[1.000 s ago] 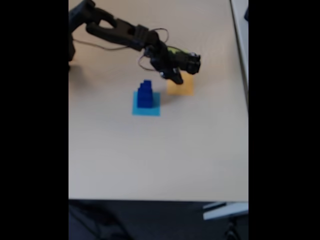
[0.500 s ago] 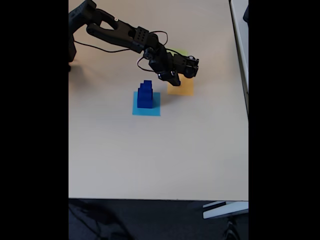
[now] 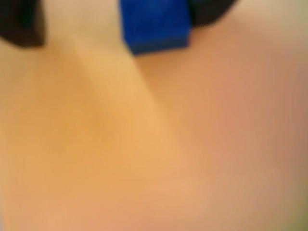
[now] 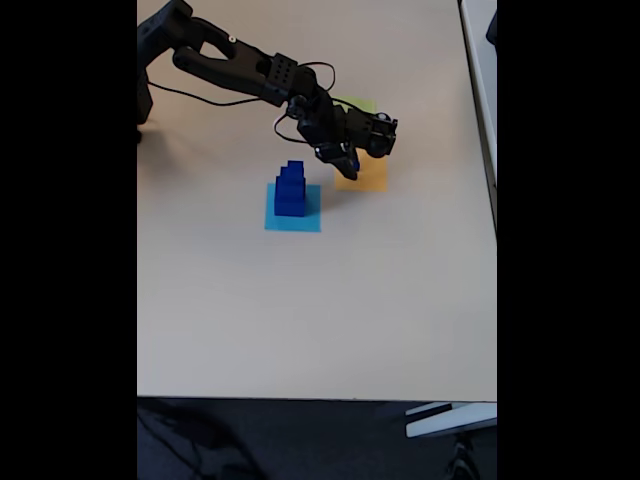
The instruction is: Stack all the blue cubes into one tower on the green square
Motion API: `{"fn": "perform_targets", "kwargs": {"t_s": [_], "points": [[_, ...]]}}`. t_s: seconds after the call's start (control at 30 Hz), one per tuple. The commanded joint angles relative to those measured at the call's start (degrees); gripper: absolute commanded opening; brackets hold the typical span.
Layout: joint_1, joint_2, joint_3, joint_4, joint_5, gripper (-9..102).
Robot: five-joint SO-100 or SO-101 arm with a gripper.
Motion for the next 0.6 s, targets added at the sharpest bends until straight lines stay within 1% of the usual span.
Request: {"fn": "perform_targets", "kwargs": {"t_s": [0.0, 0.17, 0.4, 0.5, 0.57], "points": [[-0.97, 0.62, -4.39, -1.23, -3.08, 21], [-1.58, 0.35, -11.87, -0.09, -8.96, 26], [-2.29, 0.35, -25.75, 9.05, -14.24, 29], [-1.93, 2.81, -25.49, 12.04, -14.68, 29], [-1.32, 5.27, -22.85, 12.57, -15.03, 29]]}}
